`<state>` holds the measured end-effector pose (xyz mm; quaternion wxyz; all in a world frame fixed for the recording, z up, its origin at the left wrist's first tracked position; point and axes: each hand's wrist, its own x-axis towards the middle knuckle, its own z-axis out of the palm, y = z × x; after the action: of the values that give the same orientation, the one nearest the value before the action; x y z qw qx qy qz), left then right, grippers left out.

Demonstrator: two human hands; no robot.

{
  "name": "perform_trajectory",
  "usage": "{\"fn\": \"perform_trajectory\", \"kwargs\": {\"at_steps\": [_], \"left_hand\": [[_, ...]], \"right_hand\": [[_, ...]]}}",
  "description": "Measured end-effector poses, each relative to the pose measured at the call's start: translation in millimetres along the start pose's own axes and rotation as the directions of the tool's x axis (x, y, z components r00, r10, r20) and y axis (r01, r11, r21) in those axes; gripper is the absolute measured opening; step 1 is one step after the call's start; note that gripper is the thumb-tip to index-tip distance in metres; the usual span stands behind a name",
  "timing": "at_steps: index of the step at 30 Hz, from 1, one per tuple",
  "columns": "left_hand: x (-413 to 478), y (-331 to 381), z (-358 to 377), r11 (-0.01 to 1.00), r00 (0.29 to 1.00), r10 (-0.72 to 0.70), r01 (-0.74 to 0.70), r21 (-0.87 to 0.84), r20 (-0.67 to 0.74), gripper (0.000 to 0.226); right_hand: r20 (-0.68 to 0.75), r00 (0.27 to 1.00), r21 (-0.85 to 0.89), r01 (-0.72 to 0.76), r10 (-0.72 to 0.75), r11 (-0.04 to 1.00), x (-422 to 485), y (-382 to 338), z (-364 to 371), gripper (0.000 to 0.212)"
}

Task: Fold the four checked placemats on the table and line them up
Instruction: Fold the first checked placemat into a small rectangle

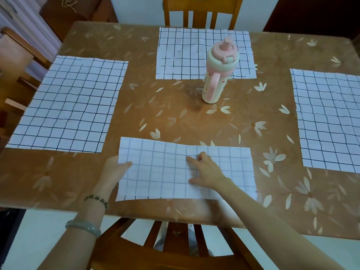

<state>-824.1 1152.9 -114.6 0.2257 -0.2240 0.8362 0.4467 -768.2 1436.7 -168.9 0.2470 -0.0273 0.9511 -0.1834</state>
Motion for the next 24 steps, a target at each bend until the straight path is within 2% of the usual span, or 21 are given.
{"fn": "perform_trajectory", "kwargs": {"at_steps": [5,8,13,15,20,24], "left_hand": [[-7,21,-32,0.988,0.997,0.071,-0.075,0.137,0.034,0.019],[-13,34,-44,0.982,0.994,0.093,-0.101,0.161,0.06,0.022],[-39,60,-40,0.963,0.973,0.204,-0.22,0.156,0.11,0.012],[-52,72,-33,0.941,0.954,0.267,-0.289,0.176,0.136,0.02],[-78,97,-6,0.86,0.899,0.373,-0.427,0.279,0.227,0.019],[-87,106,16,0.779,0.867,0.391,-0.491,0.391,0.31,0.022]], "right_hand": [[0.021,1.0,-0.012,-0.009,0.009,1.0,10,-28,6,0.085],[0.043,0.998,0.008,-0.05,0.05,0.999,13,-32,6,0.092],[0.082,0.992,0.014,-0.094,0.092,0.995,15,-38,0,0.105],[0.094,0.99,0.006,-0.107,0.106,0.994,16,-40,0,0.112],[0.142,0.979,-0.034,-0.145,0.149,0.989,20,-45,-5,0.125],[0.175,0.965,-0.087,-0.181,0.194,0.98,24,-49,-6,0.135]]}}
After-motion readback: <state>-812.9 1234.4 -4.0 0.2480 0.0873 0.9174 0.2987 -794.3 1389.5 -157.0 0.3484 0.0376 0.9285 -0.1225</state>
